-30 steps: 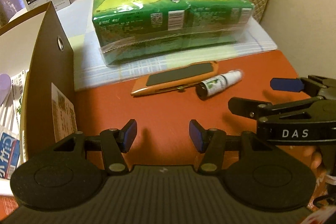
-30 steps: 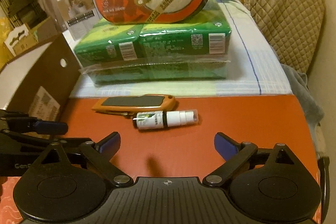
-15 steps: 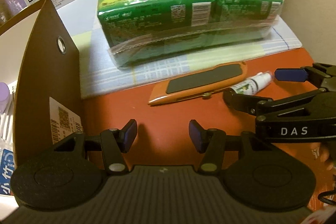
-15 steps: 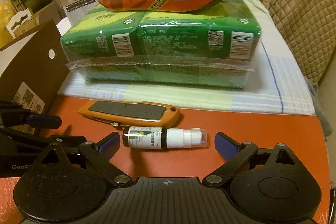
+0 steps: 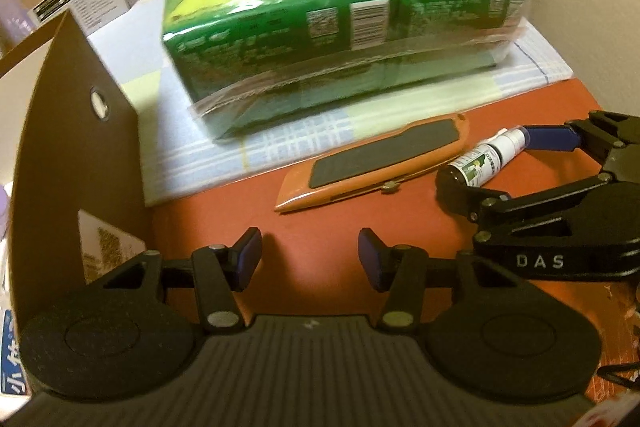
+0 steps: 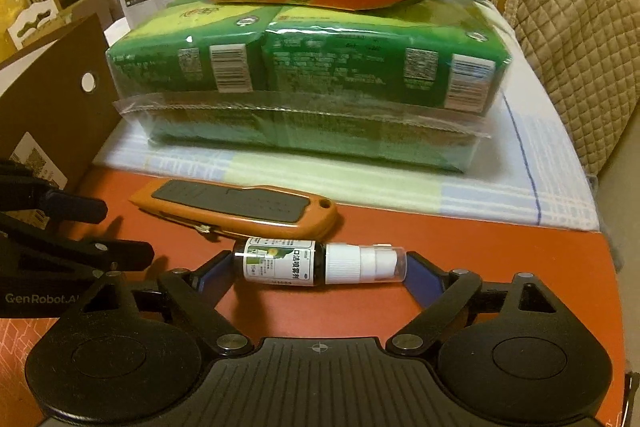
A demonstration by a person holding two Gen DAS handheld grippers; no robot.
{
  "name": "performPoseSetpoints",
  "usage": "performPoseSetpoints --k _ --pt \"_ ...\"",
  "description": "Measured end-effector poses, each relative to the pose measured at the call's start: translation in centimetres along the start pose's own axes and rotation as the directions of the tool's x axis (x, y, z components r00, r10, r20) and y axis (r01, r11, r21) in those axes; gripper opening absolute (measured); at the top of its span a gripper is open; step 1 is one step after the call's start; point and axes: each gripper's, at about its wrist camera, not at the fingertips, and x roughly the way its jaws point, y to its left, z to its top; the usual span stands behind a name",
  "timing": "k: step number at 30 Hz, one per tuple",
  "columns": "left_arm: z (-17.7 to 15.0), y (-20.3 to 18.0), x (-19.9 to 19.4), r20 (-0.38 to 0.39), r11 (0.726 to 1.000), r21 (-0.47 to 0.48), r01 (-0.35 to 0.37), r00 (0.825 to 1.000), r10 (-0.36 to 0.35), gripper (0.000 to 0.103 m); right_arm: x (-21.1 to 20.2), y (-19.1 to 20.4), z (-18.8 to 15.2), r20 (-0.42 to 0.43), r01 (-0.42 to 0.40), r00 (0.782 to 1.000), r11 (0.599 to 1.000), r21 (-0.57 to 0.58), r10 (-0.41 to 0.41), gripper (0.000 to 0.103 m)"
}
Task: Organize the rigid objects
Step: 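Grasp the white spray bottle with the right tool while the left tool grasps the orange knife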
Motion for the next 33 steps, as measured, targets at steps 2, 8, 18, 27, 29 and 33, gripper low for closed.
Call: performPoseSetpoints --k 2,8,18,27,29,33 --pt "0.1 -0.5 0.0 0.0 1.0 0.024 0.009 1.0 -0.009 0.048 -0.3 -0.8 -0.2 -0.001 0.016 1.0 0.999 0.033 -0.016 0.086" --pt "0.8 -1.8 -0.5 0.007 0.997 0.062 0.037 0.999 -0.037 0.051 -1.9 -3.8 -1.1 -0.001 0.05 0.999 0.99 0.131 -0.05 0.086" --pt "3.6 -5.4 -1.3 0.034 0.989 0.147 0.036 0.999 -0.042 0.053 -4.6 -7.3 -3.0 -0.004 0.082 0.997 0.97 0.227 -0.083 0.086" --pt "4.9 -6.9 1.9 0.005 0.94 0.341 0.026 1.0 -0.03 0.053 -5.6 -8.6 -3.9 0.002 0.102 0.994 0.954 0.281 -0.106 0.086" --pt "4.9 -6.7 2.5 -0.004 0.927 0.373 0.035 0.999 -0.037 0.054 -6.0 -9.2 -4.0 0.006 0.11 0.993 0.949 0.297 -0.117 0.086" --pt "5.0 -6.1 3.1 -0.01 0.913 0.4 0.078 0.997 -0.081 0.055 -6.9 -9.9 -4.3 0.009 0.127 0.991 0.94 0.317 -0.137 0.086"
